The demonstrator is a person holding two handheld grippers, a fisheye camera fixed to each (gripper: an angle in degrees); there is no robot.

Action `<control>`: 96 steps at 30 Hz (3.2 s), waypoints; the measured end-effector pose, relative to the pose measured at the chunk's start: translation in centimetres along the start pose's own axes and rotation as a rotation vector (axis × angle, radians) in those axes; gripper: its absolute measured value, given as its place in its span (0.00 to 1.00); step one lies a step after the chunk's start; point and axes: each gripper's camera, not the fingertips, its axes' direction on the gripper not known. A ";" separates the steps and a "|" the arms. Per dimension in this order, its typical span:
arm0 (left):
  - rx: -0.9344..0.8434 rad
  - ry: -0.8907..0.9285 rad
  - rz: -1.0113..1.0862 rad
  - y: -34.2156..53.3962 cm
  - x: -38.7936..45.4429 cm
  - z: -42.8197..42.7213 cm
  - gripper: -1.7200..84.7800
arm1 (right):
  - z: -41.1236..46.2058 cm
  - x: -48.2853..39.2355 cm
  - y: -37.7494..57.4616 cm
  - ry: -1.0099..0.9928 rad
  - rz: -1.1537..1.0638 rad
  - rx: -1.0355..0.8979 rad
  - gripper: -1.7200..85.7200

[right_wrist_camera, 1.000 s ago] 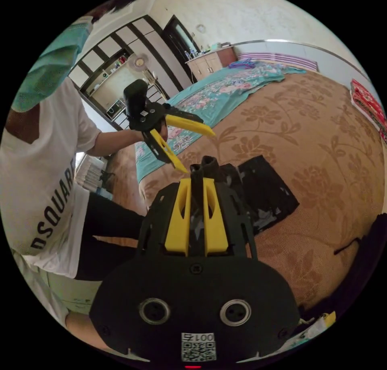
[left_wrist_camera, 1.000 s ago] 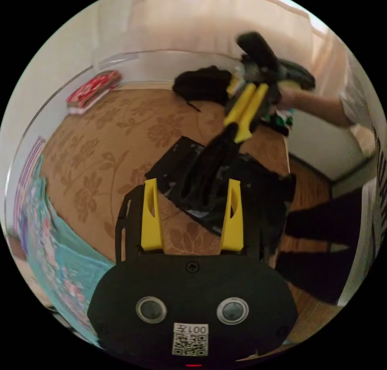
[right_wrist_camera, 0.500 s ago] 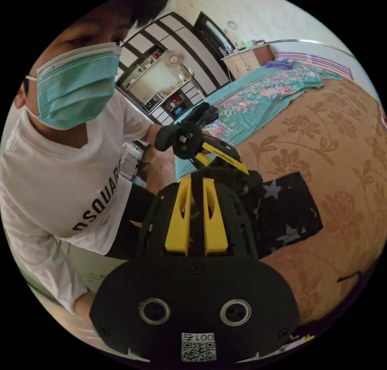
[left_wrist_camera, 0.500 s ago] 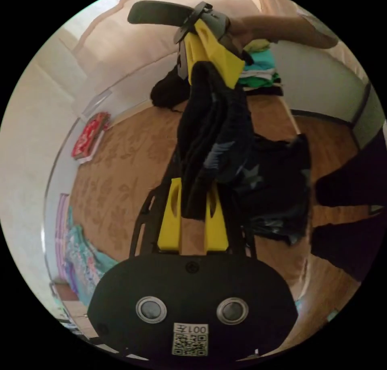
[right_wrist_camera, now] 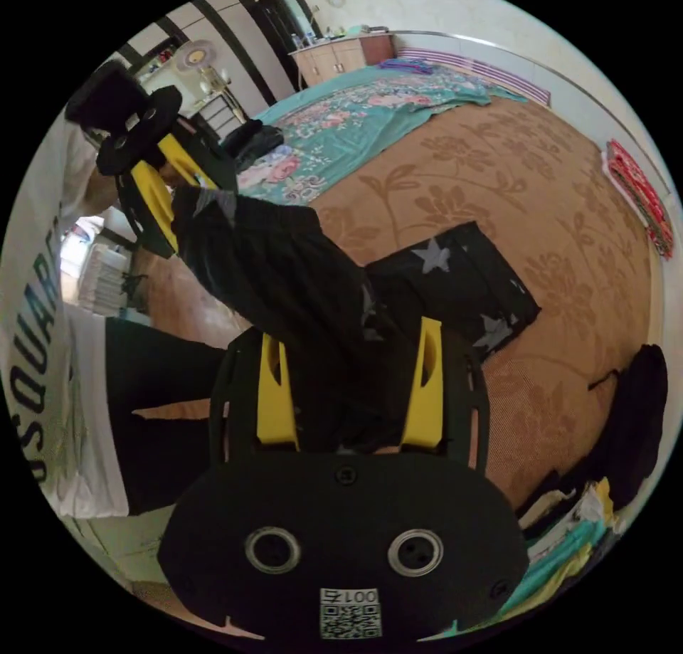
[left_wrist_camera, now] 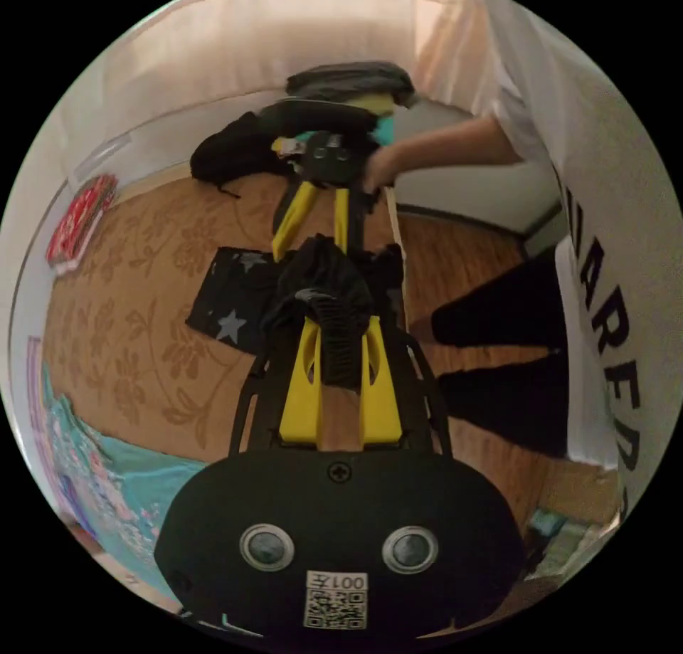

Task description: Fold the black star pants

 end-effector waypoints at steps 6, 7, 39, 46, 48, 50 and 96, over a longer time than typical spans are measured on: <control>-0.060 -0.053 0.277 2.4 1.9 -4.0 0.11 | 1.3 1.2 -3.7 -0.525 -0.266 -0.114 0.29; -0.039 -0.044 0.289 2.9 1.6 -5.0 0.11 | 1.7 1.2 -4.2 -0.577 -0.290 -0.145 0.27; 0.280 -0.481 -0.401 2.7 -33.0 -47.7 0.11 | -39.5 2.0 -24.4 0.134 -0.044 0.676 0.03; 0.291 -0.797 -0.299 1.3 -25.9 -55.1 0.11 | -48.5 -6.6 -24.7 0.315 -0.208 0.830 0.04; 0.284 -0.797 -0.306 1.9 -25.5 -53.2 0.11 | -47.0 -7.9 -23.9 0.324 -0.204 0.802 0.04; 0.259 -0.781 -0.281 3.0 -25.6 -48.7 0.11 | -44.5 -8.4 -22.8 0.340 -0.192 0.761 0.04; -0.221 -0.333 -0.476 0.4 -45.6 26.3 0.09 | 1.9 17.7 -8.5 0.243 0.351 0.116 0.10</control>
